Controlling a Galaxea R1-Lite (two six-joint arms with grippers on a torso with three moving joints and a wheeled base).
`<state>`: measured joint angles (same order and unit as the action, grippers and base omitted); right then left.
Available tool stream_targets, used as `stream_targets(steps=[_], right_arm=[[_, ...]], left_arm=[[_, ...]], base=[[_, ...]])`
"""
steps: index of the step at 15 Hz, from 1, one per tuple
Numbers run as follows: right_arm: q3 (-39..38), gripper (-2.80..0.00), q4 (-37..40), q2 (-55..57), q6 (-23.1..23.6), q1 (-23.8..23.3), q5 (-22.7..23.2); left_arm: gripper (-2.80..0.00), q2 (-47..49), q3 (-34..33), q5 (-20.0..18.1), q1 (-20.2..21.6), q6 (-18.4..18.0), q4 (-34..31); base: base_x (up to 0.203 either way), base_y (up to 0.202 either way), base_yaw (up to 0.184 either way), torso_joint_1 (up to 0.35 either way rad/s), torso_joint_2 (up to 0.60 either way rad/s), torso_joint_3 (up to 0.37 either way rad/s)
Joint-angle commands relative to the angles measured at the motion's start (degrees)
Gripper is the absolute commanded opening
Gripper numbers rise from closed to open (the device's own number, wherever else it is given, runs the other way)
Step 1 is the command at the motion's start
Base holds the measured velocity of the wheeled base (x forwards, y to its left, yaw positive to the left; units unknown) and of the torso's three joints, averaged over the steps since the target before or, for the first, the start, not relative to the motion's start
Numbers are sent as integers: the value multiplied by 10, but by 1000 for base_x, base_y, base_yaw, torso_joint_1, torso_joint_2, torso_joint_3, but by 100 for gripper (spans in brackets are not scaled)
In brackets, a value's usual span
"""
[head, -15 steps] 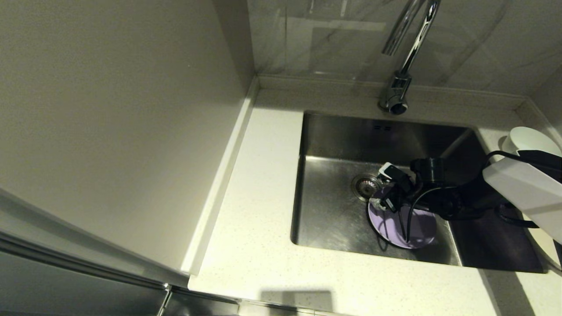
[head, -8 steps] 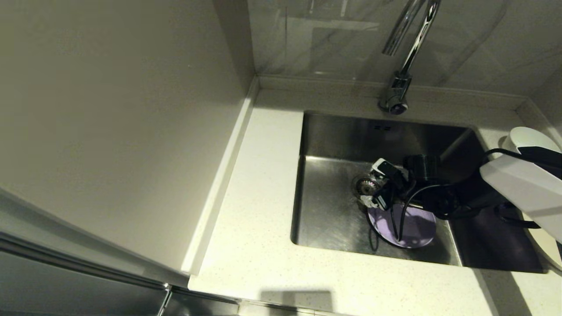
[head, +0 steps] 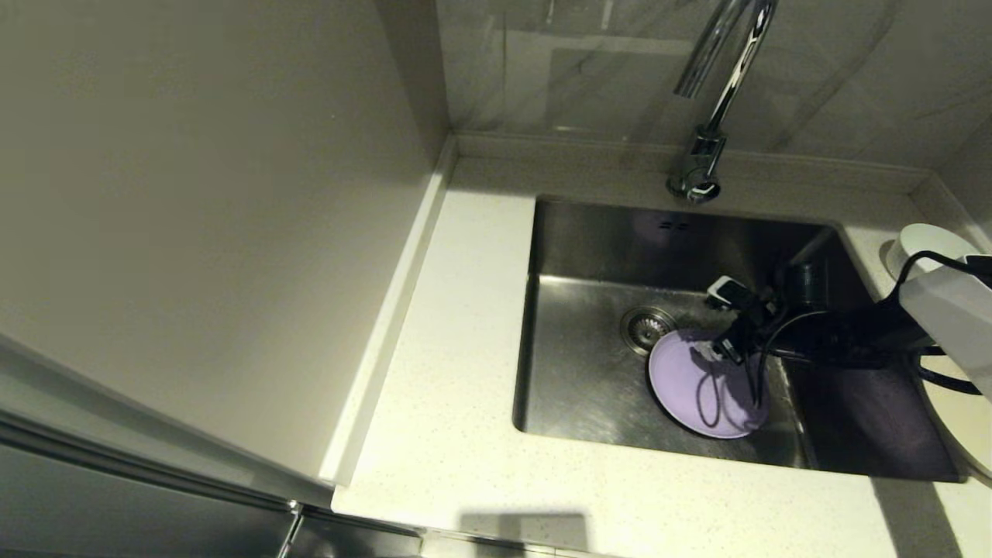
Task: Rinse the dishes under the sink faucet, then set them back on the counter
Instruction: Put a plate back to the table from the sink
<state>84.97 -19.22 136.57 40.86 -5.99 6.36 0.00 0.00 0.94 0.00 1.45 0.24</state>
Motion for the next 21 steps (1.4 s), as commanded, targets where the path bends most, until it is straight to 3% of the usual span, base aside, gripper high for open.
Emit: stream_targets(steps=[1,3,5,14,15,21], right_arm=[[40,0,97,10,26,-24,12],[92,0,191,16,50,-33,32],[117,0,232,25,59,-35,44],[167,0,240,73,63,-34,39],[168,-280,241,76,63,-35,39],[167,-280,242,79,63,-34,43]], left_arm=[[-280,-2,0,0,0,0,0],[-280,-2,0,0,0,0,0],[-280,-2,0,0,0,0,0],[-280,-2,0,0,0,0,0],[-280,-2,0,0,0,0,0],[-280,-2,0,0,0,0,0]], base=[[0,0,0,0,0,0],[0,0,0,0,0,0],[0,0,0,0,0,0],[0,0,0,0,0,0],[0,0,0,0,0,0],[0,0,0,0,0,0]])
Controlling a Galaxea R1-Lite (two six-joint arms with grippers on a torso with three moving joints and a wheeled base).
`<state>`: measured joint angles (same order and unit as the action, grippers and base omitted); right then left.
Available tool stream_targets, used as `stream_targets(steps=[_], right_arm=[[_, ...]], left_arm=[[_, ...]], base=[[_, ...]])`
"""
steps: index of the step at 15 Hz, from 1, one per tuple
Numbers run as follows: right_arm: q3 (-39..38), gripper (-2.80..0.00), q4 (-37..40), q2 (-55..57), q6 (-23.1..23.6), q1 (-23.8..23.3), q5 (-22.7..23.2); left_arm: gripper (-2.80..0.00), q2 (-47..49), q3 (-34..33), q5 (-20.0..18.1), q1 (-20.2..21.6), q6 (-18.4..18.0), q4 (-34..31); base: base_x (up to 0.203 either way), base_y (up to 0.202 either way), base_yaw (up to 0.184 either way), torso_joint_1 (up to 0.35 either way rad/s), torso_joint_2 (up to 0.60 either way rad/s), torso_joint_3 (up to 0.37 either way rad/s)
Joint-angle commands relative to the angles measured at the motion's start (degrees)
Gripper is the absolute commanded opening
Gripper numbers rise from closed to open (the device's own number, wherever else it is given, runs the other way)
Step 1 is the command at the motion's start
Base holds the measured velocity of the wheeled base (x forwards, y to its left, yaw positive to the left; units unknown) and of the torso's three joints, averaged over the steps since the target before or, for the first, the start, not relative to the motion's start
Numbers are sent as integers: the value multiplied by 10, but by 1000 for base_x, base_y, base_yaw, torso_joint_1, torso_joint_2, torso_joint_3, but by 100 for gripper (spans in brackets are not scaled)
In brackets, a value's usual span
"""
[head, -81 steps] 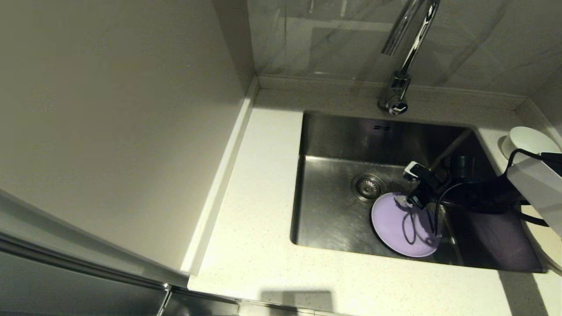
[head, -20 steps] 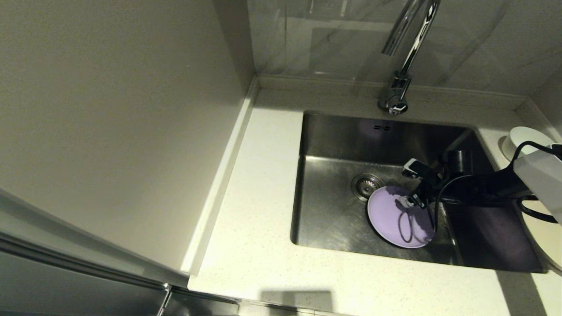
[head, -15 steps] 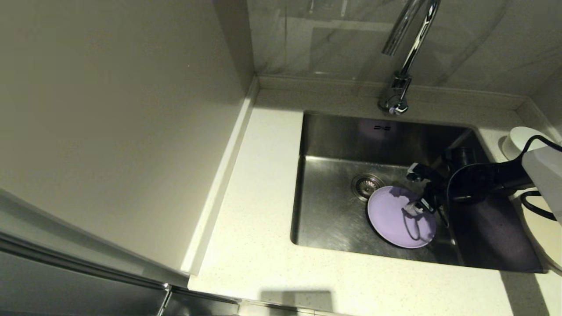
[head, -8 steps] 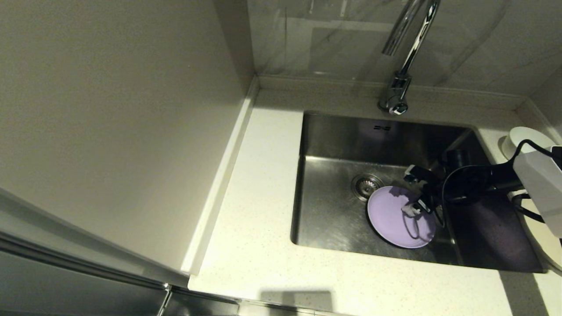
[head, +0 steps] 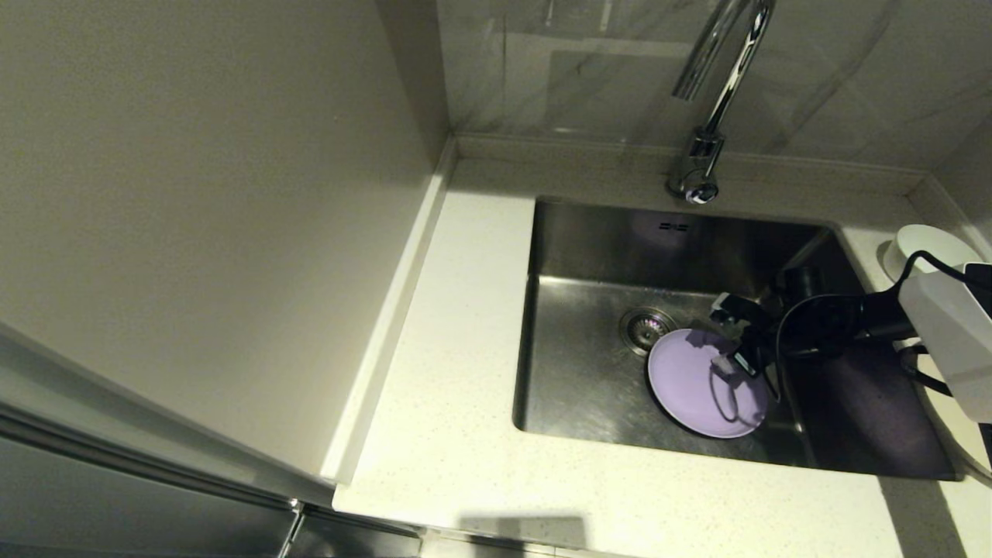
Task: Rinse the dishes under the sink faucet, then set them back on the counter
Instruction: Put a plate back to the table from the sink
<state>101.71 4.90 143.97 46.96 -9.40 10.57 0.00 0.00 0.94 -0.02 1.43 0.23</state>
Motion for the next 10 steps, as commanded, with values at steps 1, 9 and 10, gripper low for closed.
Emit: stream_targets(steps=[1,9,10], right_arm=[[1,-280,1,5,2,0,2],[41,-280,-1,-21,-20,0,6],[40,-280,-1,-27,-21,0,5]], left_arm=[[-280,-2,0,0,0,1,0],[-280,-2,0,0,0,0,0],[-280,-2,0,0,0,0,0]], base=[[0,0,0,0,0,0],[0,0,0,0,0,0],[0,0,0,0,0,0]])
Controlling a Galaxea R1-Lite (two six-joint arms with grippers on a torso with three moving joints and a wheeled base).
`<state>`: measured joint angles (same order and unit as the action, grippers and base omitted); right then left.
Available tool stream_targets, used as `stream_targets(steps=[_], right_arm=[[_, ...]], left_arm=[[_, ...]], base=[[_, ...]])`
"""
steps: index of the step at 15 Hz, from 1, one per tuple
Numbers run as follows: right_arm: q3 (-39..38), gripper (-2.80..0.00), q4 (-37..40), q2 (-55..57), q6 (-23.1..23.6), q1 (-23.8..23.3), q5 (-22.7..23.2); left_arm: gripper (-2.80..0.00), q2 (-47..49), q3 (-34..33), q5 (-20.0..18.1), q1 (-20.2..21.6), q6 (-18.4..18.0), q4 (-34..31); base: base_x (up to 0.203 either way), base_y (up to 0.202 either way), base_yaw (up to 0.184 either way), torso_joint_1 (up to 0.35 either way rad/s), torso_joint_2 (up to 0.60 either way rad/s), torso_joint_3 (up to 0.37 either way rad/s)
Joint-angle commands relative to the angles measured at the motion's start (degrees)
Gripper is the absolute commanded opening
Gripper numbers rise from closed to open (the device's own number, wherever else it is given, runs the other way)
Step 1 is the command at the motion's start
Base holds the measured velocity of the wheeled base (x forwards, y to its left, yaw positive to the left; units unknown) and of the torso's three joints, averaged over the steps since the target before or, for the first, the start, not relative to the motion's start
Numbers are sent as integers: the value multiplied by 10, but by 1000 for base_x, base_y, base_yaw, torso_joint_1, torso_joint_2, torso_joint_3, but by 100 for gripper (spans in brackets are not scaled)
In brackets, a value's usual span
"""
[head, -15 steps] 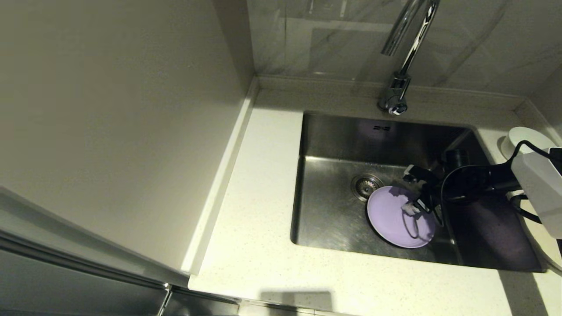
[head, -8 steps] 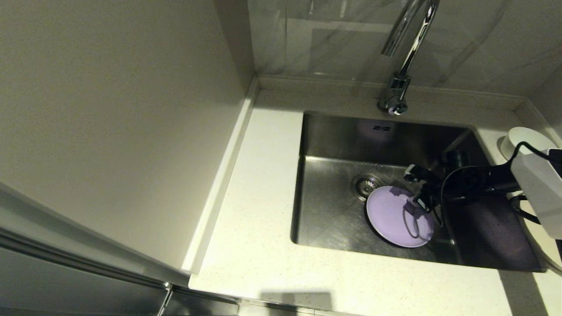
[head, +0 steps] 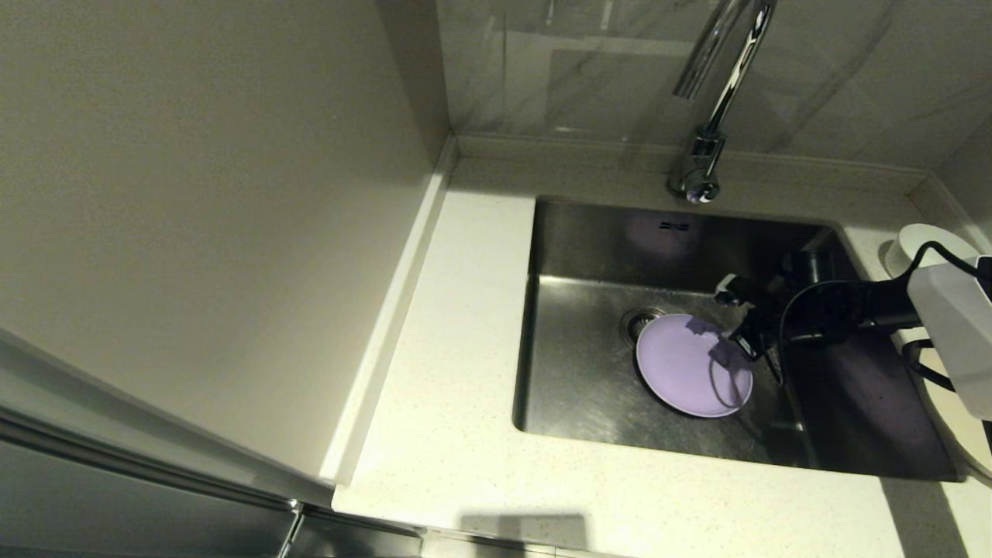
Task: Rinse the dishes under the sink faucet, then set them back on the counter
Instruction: Put a plate back to the table from the sink
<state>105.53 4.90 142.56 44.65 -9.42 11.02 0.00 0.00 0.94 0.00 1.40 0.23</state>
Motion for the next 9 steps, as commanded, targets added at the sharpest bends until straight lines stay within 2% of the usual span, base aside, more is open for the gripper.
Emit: stream_targets(steps=[1,7,9], right_arm=[[0,-280,-1,-21,0,0,1],[-36,-280,-2,-70,-10,-2,-5],[-41,-280,-2,-73,-10,-2,-30]], left_arm=[[-280,-2,0,0,0,1,0],[-280,-2,0,0,0,1,0],[-280,-2,0,0,0,1,0]], base=[[0,0,0,0,0,0],[0,0,0,0,0,0],[0,0,0,0,0,0]])
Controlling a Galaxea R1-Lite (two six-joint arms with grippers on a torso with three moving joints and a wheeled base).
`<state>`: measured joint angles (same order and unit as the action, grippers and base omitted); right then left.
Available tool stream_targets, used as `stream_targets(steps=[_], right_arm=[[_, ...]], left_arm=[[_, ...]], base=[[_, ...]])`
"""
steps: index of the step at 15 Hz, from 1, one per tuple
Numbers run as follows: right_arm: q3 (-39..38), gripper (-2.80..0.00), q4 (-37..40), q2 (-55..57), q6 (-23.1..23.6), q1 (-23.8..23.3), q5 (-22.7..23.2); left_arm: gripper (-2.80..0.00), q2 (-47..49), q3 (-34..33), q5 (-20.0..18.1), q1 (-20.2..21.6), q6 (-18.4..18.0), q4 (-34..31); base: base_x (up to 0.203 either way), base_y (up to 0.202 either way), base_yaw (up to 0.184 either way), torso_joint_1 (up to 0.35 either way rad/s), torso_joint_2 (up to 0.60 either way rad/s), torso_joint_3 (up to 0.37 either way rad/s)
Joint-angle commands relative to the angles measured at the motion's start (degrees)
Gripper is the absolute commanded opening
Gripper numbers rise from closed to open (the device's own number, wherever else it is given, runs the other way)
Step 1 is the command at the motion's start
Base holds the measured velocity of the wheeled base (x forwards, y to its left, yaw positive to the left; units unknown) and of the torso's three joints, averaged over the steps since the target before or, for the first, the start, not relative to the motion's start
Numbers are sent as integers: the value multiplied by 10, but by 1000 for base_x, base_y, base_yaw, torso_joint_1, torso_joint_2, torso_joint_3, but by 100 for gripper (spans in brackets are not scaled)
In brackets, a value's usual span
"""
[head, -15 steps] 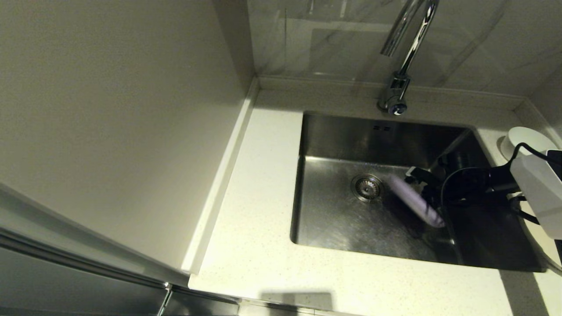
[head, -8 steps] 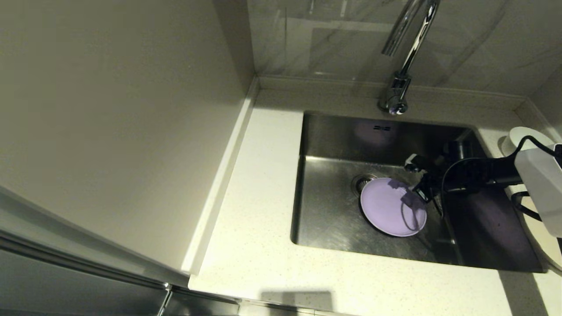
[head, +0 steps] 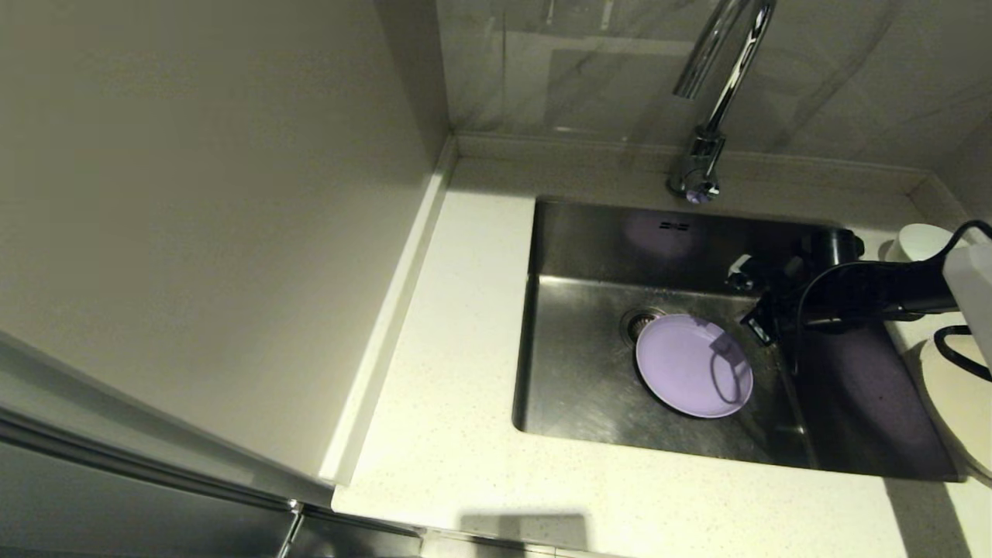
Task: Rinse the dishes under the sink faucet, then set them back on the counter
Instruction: Put a plate back to the table from the sink
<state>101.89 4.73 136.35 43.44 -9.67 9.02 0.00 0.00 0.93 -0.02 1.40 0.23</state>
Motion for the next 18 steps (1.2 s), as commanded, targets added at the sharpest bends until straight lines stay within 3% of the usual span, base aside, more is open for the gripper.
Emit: stream_targets(steps=[1,4,5,8,11,18], right_arm=[[-7,-280,2,-11,0,-1,-28],[-11,-280,6,0,-4,-3,-31],[-7,0,20,7,-7,-3,-32],[38,0,83,28,-31,-3,-24],[98,0,166,51,-40,-12,31],[113,0,172,86,-37,-14,95]], left_arm=[[-280,-2,0,0,0,1,0],[-280,-2,0,0,0,1,0],[-280,-2,0,0,0,1,0],[-280,-2,0,0,0,0,0],[-280,-2,0,0,0,1,0],[-280,-2,0,0,0,1,0]], base=[[0,0,0,0,0,0],[0,0,0,0,0,0],[0,0,0,0,0,0],[0,0,0,0,0,0],[0,0,0,0,0,0],[0,0,0,0,0,0]])
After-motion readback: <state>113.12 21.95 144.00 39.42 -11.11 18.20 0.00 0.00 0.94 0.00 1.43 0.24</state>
